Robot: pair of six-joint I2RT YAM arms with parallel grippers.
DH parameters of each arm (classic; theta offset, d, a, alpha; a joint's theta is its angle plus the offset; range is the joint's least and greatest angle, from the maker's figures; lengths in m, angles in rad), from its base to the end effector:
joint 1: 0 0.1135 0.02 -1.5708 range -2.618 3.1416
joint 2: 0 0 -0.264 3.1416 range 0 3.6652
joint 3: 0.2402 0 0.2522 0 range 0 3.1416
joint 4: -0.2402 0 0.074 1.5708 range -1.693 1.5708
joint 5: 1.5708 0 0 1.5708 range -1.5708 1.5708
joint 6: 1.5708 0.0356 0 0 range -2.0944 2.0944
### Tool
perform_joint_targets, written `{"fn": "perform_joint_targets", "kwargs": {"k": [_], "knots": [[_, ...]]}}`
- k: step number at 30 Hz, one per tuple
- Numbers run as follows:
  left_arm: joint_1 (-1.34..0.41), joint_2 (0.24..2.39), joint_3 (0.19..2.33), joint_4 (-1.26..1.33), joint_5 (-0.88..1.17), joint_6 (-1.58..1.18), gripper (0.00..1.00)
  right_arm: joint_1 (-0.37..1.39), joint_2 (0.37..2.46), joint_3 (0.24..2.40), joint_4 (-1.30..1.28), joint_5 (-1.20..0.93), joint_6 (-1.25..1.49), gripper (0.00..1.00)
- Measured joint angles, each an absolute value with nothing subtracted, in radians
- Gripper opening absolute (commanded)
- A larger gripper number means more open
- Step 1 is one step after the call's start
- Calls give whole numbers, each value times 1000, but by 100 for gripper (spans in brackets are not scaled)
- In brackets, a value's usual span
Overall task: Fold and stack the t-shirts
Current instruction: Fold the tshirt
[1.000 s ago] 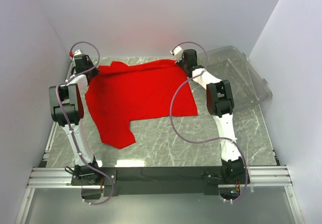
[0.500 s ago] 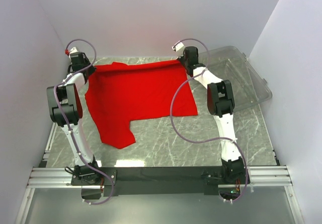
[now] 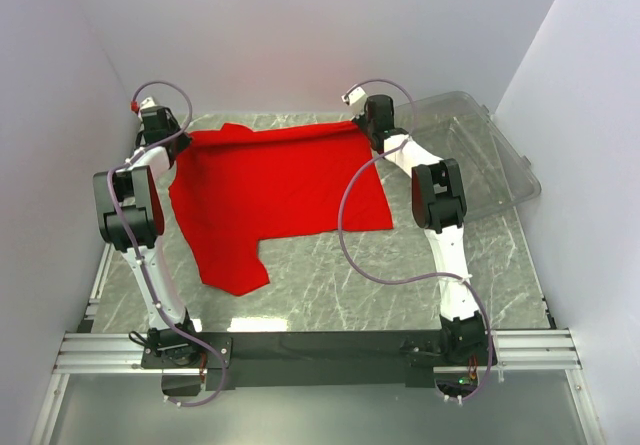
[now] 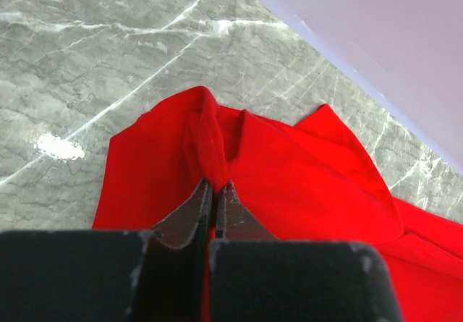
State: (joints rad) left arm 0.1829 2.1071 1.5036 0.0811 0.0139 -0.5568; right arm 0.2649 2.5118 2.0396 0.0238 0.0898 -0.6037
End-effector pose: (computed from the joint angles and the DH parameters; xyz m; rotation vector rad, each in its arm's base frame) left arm 0.4776 0.0878 0.1961 -0.7520 1.9631 -0.2403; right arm 0.5581 0.1481 0.1636 -0.8021 1.8655 -0.3050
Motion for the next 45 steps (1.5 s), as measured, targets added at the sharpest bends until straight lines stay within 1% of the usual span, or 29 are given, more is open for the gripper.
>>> {"fn": "perform_joint_targets", "kwargs": {"k": [19, 22, 23, 25, 26, 27, 28, 29, 30, 31, 32, 33, 34, 42, 45], "knots": [[183, 2107, 1441, 86, 15, -557, 1, 265, 2512, 2042, 22, 97, -604, 2], [183, 2107, 1441, 85, 15, -557, 1, 265, 2512, 2042, 21, 97, -604, 3], [183, 2107, 1441, 84, 15, -557, 3, 265, 2512, 2042, 20, 97, -604, 4], [183, 2107, 1441, 85, 15, -557, 8, 265, 2512, 2042, 20, 97, -604, 10], [183, 2107, 1441, 84, 15, -556, 17, 265, 2512, 2042, 18, 97, -605, 13], [183, 2107, 1441, 81, 15, -553, 22, 265, 2512, 2042, 14, 97, -607, 27], [183, 2107, 1442, 78, 16, -553, 27, 265, 2512, 2042, 12, 96, -605, 34], [183, 2107, 1443, 70, 17, -552, 35, 265, 2512, 2042, 10, 95, -611, 40], [184, 2107, 1446, 59, 17, -547, 44, 265, 2512, 2041, 9, 93, -611, 50], [184, 2107, 1447, 51, 17, -544, 52, 265, 2511, 2040, 11, 93, -610, 52], [184, 2106, 1447, 45, 17, -537, 67, 265, 2509, 2035, 14, 88, -613, 54], [185, 2104, 1447, 41, 18, -532, 73, 265, 2503, 2026, 15, 85, -613, 59], [186, 2101, 1446, 39, 19, -530, 77, 265, 2496, 2017, 14, 85, -611, 60], [188, 1996, 1449, 57, 34, -508, 80, 264, 2434, 2007, 13, 24, -594, 63], [191, 1988, 1507, 54, 68, -510, 80, 265, 2395, 2002, 10, -24, -582, 63]]}}
